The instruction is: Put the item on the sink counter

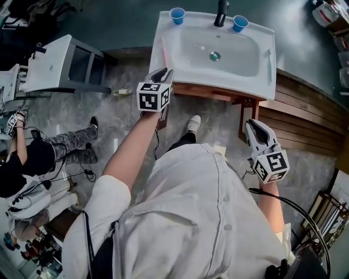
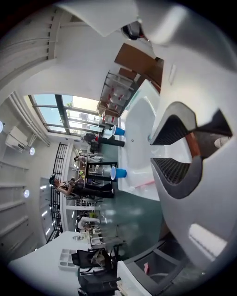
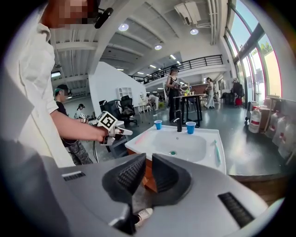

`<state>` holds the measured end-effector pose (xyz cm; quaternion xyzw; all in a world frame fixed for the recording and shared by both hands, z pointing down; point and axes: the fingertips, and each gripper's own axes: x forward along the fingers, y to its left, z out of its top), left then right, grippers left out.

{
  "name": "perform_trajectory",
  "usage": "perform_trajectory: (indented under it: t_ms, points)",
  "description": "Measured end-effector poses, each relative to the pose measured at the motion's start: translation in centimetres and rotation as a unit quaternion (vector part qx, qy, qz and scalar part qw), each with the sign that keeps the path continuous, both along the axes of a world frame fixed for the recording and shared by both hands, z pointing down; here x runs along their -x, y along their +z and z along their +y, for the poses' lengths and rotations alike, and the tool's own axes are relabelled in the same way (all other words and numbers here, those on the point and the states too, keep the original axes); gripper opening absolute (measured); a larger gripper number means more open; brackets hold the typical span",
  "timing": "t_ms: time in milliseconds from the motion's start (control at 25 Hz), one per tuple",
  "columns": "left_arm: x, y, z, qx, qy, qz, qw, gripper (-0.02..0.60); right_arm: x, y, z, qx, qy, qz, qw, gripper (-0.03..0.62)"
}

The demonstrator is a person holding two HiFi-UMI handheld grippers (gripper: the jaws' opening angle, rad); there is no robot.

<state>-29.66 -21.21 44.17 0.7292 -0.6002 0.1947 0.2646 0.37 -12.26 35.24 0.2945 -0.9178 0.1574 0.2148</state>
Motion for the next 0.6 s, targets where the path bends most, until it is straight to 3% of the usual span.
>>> perform_trajectory:
  t_ms: [360,600]
  points:
    - [4.7,6.7,-4.9,0.061,-0.039,-0.018,0.9972,0.072,2.3,1.0,-2.9,0.022,0.024,0.021,0.999,0.008]
    - [6.0,8.9,-6.7,0.078,-0.047,-0.032,0.9953,0.072,2.9,1.6,-3.7,0.035,0.047,0.038,0.998,0.008]
